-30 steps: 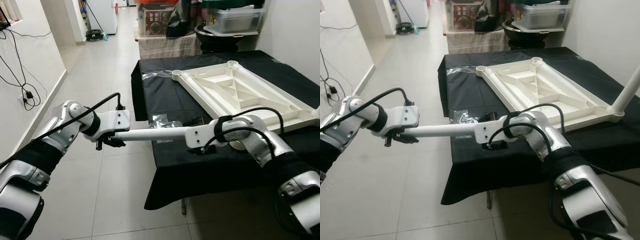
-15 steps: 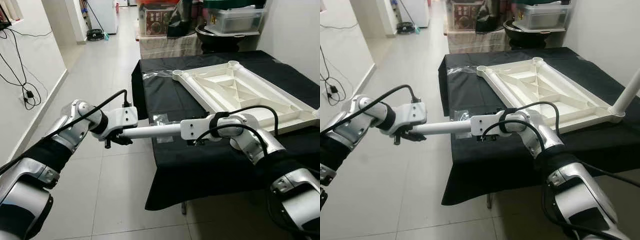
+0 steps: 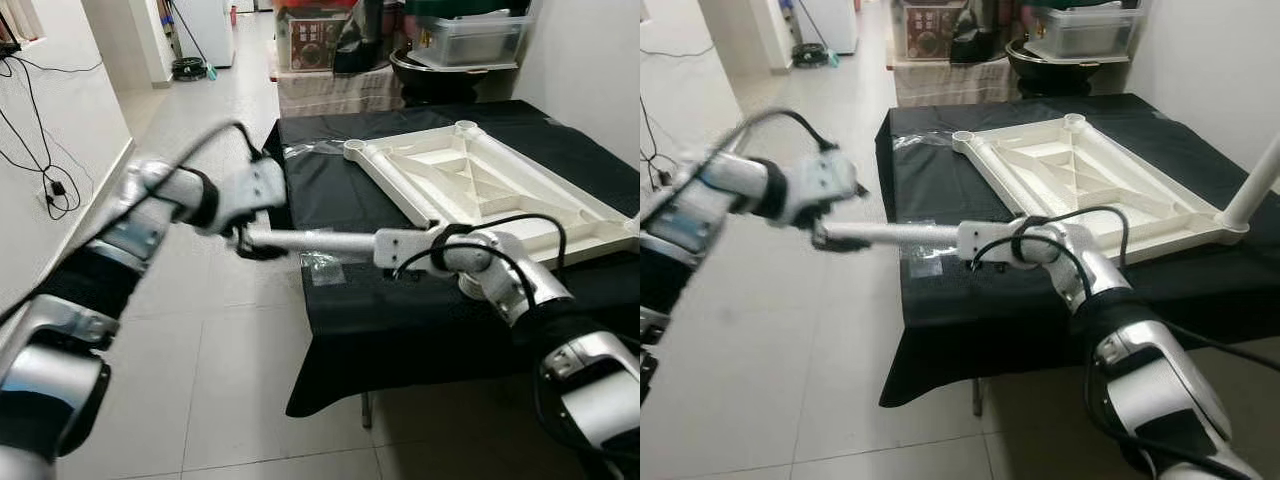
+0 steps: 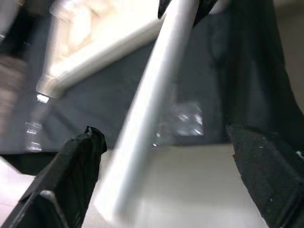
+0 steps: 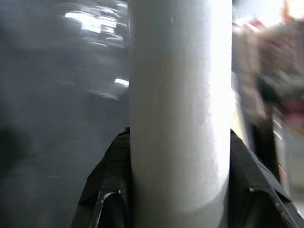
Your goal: Building children table
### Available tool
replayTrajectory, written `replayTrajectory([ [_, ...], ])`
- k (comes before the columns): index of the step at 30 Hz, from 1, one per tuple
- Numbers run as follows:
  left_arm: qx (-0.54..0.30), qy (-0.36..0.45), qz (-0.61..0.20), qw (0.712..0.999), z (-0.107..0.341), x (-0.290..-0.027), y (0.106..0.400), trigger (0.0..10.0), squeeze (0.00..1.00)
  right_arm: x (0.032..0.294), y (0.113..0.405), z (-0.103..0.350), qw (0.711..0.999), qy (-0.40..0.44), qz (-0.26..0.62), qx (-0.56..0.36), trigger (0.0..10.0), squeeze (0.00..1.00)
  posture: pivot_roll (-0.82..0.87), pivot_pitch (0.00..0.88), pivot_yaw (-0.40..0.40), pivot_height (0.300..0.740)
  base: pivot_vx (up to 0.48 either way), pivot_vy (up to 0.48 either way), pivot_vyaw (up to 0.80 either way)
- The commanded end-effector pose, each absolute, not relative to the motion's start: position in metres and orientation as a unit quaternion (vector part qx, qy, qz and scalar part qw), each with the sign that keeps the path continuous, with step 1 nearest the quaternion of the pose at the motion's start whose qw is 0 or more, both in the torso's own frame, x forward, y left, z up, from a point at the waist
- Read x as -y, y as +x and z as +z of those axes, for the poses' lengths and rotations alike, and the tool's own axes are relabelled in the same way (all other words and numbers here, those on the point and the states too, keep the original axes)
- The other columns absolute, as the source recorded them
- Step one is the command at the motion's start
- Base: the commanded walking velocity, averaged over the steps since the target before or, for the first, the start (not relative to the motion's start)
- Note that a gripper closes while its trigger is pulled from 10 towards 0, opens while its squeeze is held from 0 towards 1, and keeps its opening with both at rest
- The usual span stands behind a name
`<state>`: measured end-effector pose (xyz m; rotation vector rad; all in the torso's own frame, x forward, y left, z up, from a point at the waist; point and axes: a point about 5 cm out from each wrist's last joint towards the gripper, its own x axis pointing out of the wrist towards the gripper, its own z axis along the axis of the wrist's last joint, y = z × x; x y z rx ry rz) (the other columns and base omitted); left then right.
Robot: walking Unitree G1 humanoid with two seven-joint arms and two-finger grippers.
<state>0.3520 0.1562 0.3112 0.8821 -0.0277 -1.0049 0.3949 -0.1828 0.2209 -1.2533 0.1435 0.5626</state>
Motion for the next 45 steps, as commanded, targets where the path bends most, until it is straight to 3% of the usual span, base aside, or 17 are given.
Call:
replayTrajectory([
  [1,0.030,0.393,-0.462,0.795,0.316,-0.160,0.346,10.0,1.00,0.188,0.401,0.239,0.806,-0.549,0.215,-0.039,0.0,0.00,0.05,0.000,-0.017,0.740,0.000,0.000,0.00],
  [4,0.083,0.356,-0.442,0.819,0.322,-0.166,0.333,10.0,1.00,0.199,0.406,0.256,0.863,-0.482,0.153,-0.016,0.0,0.00,0.06,0.000,-0.025,0.740,0.000,0.000,0.00],
  [5,0.083,0.356,-0.442,0.819,0.322,-0.166,0.333,10.0,1.00,0.199,0.406,0.256,0.863,-0.482,0.153,-0.016,0.0,0.00,0.06,0.000,-0.025,0.740,0.000,0.000,0.00],
  [7,0.122,0.302,-0.426,0.844,0.318,-0.169,0.322,10.0,0.98,0.201,0.408,0.266,0.909,-0.401,0.114,0.017,0.0,0.00,0.06,0.000,-0.025,0.740,0.000,0.000,0.00],
  [8,0.122,0.302,-0.426,0.844,0.318,-0.169,0.322,10.0,0.98,0.201,0.408,0.266,0.909,-0.401,0.114,0.017,0.0,0.00,0.06,0.000,-0.025,0.740,0.000,0.000,0.00],
  [9,0.132,0.257,-0.405,0.868,0.307,-0.172,0.318,10.0,0.00,0.197,0.410,0.271,0.947,-0.301,0.108,0.038,0.0,0.00,0.06,0.000,-0.028,0.740,0.000,0.000,0.00],
  [11,0.132,0.257,-0.405,0.868,0.307,-0.172,0.318,10.0,0.00,0.197,0.410,0.271,0.947,-0.301,0.108,0.038,0.0,0.00,0.06,0.000,-0.028,0.740,0.000,0.000,0.00],
  [13,0.119,0.163,-0.367,0.908,0.272,-0.177,0.315,10.0,0.00,0.183,0.412,0.274,0.987,-0.075,0.128,0.054,0.0,0.00,0.07,0.000,-0.040,0.740,0.000,0.000,0.00],
  [14,0.109,0.114,-0.353,0.922,0.253,-0.177,0.312,10.0,0.00,0.171,0.411,0.272,0.986,0.036,0.152,0.052,0.0,0.00,0.07,0.000,-0.039,0.740,0.000,0.000,0.00],
  [15,0.109,0.114,-0.353,0.922,0.253,-0.177,0.312,10.0,0.00,0.171,0.411,0.272,0.986,0.036,0.152,0.052,0.0,0.00,0.07,0.000,-0.039,0.740,0.000,0.000,0.00],
  [16,0.088,0.029,-0.348,0.933,0.226,-0.175,0.309,10.0,0.00,0.150,0.408,0.269,0.969,0.146,0.189,0.057,0.0,0.00,0.07,0.000,-0.036,0.740,0.000,0.000,0.00],
  [17,0.088,0.029,-0.348,0.933,0.226,-0.175,0.309,10.0,0.00,0.150,0.408,0.269,0.969,0.146,0.189,0.057,0.0,0.00,0.07,0.000,-0.036,0.740,0.000,0.000,0.00],
  [18,0.057,-0.041,-0.363,0.929,0.205,-0.172,0.306,10.0,0.00,0.129,0.403,0.266,0.959,0.181,0.207,0.071,0.0,0.00,0.07,0.000,-0.028,0.740,0.000,0.000,0.00],
  [25,0.019,-0.110,-0.379,0.919,0.186,-0.170,0.303,10.0,0.00,0.100,0.394,0.270,0.945,0.205,0.238,0.093,0.0,0.00,0.06,0.000,-0.023,0.740,0.000,0.000,0.00],
  [29,-0.001,-0.137,-0.401,0.906,0.184,-0.164,0.302,10.0,0.00,0.071,0.373,0.280,0.921,0.192,0.318,0.115,0.0,0.00,0.06,0.000,-0.018,0.740,0.000,0.000,0.00],
  [45,-0.036,-0.135,-0.425,0.894,0.178,-0.154,0.307,10.0,0.00,0.044,0.324,0.275,0.876,0.194,0.428,0.110,0.0,0.00,0.04,0.000,-0.005,0.740,0.000,0.000,0.00],
])
